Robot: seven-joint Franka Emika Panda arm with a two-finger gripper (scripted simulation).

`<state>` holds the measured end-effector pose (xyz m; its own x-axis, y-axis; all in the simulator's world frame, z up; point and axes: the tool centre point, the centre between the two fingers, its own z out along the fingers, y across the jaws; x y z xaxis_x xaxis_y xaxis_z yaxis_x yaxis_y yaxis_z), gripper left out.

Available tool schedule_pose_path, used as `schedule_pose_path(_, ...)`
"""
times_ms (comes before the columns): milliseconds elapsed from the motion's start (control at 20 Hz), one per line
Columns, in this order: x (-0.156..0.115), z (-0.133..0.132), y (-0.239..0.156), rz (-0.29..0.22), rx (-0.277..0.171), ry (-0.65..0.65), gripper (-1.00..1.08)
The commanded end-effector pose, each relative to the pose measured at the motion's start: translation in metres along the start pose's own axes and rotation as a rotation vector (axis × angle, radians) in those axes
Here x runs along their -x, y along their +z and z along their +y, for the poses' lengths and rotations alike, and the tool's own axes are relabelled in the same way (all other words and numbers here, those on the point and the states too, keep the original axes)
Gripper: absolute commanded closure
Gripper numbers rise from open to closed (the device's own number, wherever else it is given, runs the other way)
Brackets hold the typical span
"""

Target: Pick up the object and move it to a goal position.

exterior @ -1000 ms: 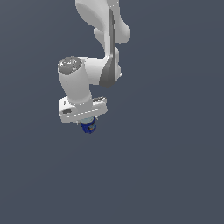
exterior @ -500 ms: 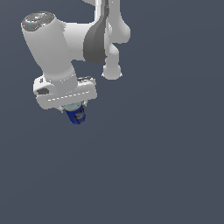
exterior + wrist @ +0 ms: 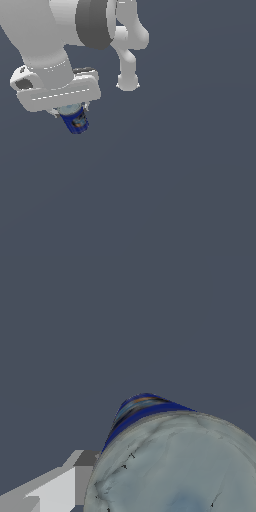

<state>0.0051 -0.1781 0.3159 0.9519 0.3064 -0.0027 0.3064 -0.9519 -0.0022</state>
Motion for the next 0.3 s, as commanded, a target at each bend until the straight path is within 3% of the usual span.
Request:
schedule_pose_path(0,-0.0009,0.003,-0.0102,0.003,0.002,-0.001,1.08)
schedule_pose_path(250,-0.0013,0.0051,-0.0153,0.003,0.002,-0.001,1.08)
